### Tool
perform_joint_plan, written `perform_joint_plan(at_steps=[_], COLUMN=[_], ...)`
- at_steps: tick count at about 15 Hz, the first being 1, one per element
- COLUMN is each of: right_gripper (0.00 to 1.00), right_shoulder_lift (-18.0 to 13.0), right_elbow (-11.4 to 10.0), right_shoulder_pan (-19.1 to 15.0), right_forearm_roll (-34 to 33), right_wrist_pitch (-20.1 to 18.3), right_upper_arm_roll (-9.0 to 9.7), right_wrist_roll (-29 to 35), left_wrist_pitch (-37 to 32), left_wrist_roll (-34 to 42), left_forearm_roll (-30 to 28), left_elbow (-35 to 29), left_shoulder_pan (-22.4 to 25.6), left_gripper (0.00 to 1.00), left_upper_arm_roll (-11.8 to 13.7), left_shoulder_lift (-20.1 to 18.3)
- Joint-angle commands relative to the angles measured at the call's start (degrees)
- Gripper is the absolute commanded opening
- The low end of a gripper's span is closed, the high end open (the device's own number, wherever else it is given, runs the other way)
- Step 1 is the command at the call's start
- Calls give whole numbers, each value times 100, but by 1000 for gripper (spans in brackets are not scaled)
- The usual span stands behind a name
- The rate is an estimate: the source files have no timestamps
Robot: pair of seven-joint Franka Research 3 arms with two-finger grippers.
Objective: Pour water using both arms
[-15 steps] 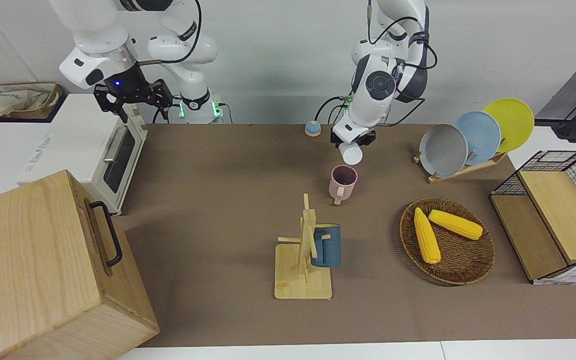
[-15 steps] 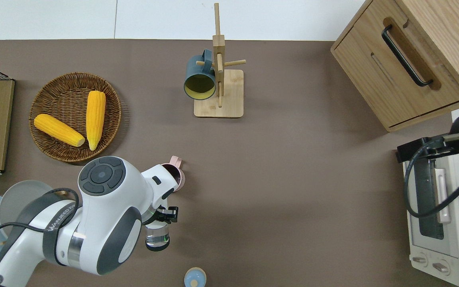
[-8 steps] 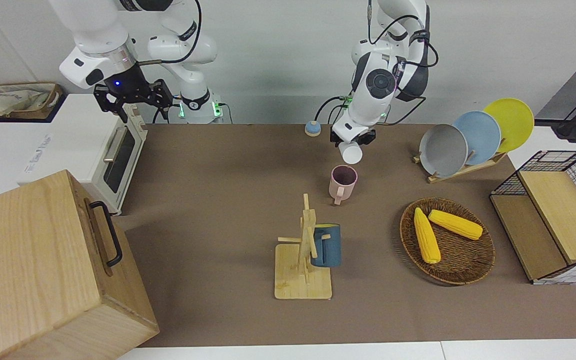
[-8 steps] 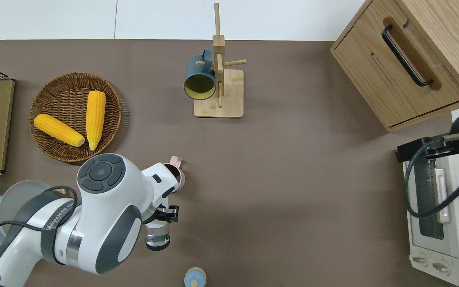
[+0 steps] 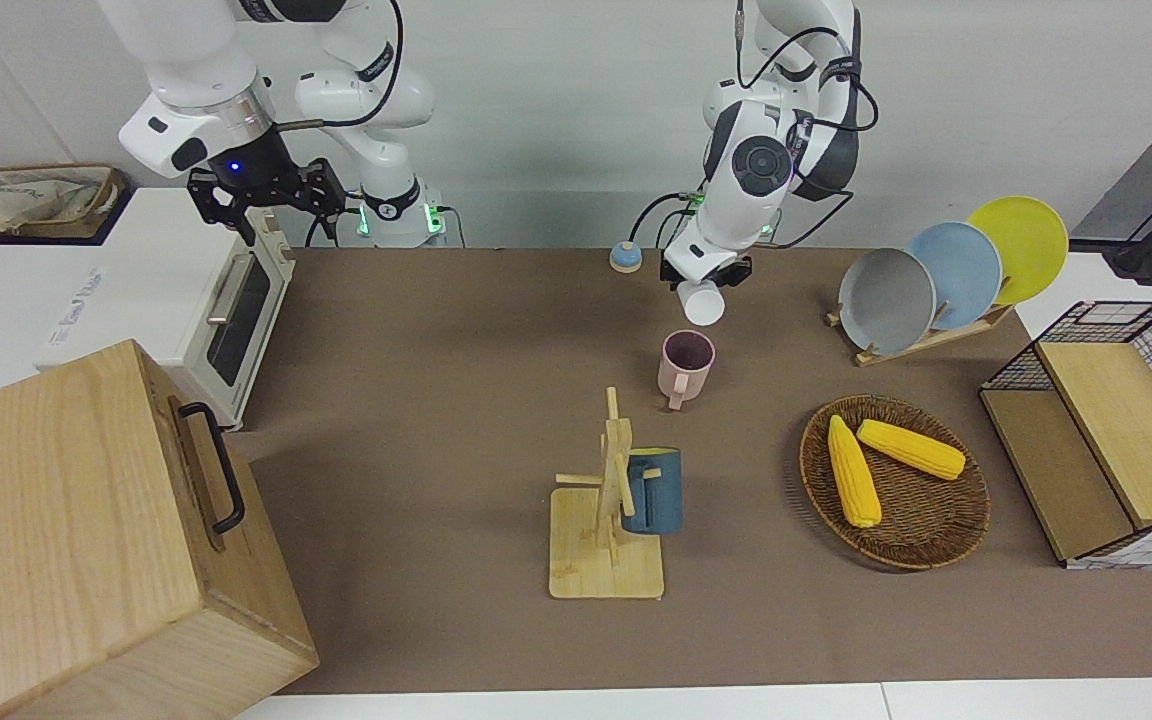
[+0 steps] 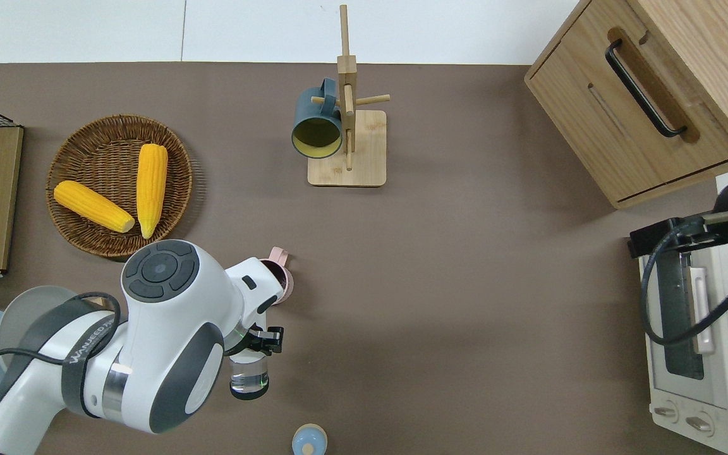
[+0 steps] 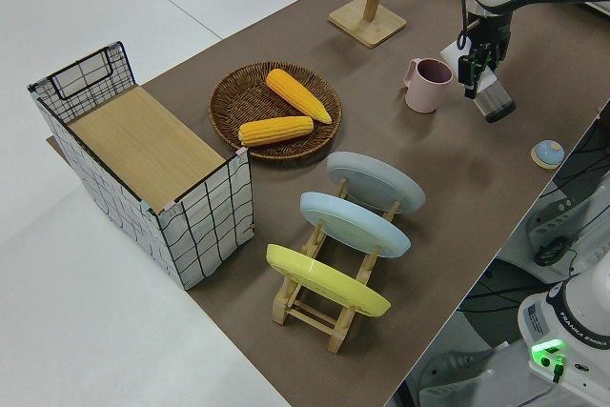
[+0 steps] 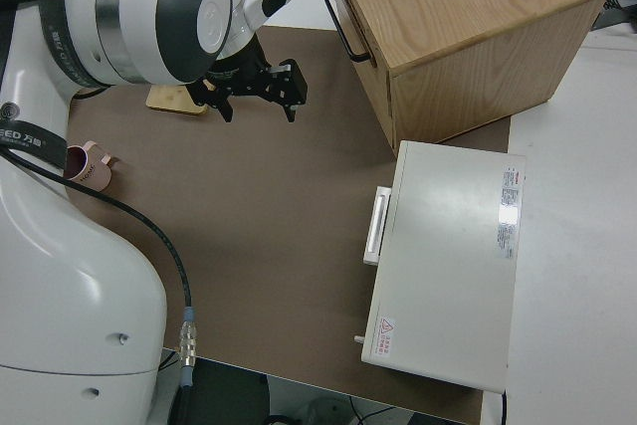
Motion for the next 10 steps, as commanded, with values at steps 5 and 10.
perform_joint_plan(at_steps=[5, 10], right_gripper=[994, 994], right_shoulder_lift=[-79, -79], right_elbow=[-78, -78], right_shoulder_pan=[-43, -43], right_forearm_roll=[-19, -19], right_wrist_pitch=[12, 12], right_upper_arm_roll=[34, 34], right_wrist_roll=[-131, -131], left_wrist_pitch=[-284, -372], left_wrist_roll=[-138, -164], left_forearm_roll=[135, 126], left_elbow=[261, 322], left_shoulder_pan=[19, 1], left_gripper=[0, 0], left_upper_arm_roll=[-14, -23], left_shoulder_lift=[55, 46])
